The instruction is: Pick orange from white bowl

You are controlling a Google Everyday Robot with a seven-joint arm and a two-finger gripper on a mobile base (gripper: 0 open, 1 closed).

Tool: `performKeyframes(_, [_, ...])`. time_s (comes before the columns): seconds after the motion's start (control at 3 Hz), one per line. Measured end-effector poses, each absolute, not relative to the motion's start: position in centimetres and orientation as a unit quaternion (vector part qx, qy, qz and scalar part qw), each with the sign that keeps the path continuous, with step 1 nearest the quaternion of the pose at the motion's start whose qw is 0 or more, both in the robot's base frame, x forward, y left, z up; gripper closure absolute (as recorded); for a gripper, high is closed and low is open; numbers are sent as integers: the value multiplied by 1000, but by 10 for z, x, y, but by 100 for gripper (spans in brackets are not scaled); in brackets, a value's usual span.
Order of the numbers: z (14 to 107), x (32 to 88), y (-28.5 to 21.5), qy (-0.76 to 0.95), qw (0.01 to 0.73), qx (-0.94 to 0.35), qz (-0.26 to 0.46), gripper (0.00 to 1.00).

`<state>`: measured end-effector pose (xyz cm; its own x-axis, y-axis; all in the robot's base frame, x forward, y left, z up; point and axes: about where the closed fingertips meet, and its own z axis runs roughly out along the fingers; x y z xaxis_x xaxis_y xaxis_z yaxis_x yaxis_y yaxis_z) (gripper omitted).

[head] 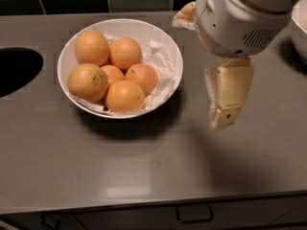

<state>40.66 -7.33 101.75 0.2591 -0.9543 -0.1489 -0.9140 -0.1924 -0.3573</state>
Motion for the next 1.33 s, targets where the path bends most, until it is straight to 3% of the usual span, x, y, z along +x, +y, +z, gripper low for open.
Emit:
performKeyframes(0.67, [1038, 399, -52, 578, 205, -787, -68, 0])
performKeyframes(1.0, [1044, 402, 12, 503, 217, -835, -57, 0])
performKeyframes(1.33, [1044, 402, 12, 503, 217, -835, -57, 0])
